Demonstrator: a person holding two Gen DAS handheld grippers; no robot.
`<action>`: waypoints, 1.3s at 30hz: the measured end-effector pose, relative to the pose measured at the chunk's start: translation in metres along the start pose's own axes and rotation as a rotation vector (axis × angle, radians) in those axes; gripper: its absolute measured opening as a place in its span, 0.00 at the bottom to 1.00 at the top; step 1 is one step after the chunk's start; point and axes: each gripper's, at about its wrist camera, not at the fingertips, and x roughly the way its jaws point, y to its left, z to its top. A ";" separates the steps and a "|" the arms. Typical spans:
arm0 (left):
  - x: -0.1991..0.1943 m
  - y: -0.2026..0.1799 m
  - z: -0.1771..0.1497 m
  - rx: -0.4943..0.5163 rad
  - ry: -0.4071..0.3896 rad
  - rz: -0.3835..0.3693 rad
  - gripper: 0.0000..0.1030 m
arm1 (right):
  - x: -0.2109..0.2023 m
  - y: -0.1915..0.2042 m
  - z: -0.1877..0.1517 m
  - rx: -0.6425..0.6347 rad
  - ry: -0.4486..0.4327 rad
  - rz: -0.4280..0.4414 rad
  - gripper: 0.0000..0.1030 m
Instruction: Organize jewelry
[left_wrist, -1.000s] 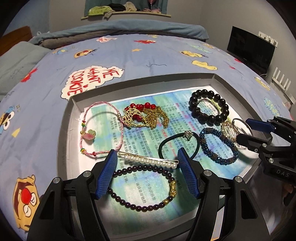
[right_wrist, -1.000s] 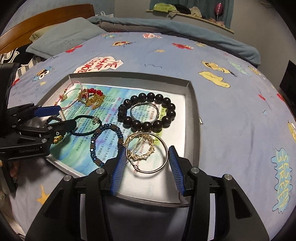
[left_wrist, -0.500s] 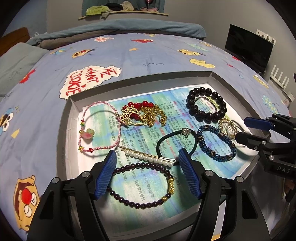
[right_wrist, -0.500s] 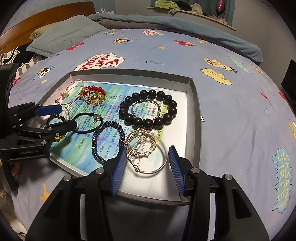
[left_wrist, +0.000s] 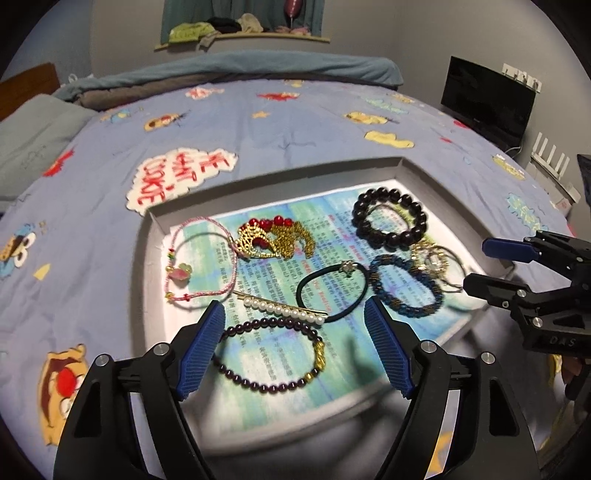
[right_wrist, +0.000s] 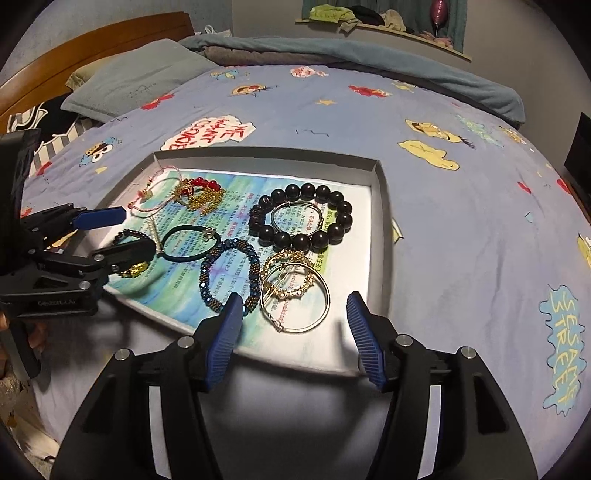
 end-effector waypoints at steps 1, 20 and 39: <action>-0.008 -0.002 -0.001 0.005 -0.013 0.001 0.78 | -0.005 -0.001 -0.002 0.003 -0.009 0.001 0.58; -0.090 -0.009 -0.040 -0.138 -0.014 0.119 0.92 | -0.080 0.001 -0.029 0.116 -0.113 -0.038 0.95; -0.106 -0.034 -0.046 -0.076 -0.072 0.193 0.93 | -0.100 0.023 -0.031 0.089 -0.170 -0.053 0.95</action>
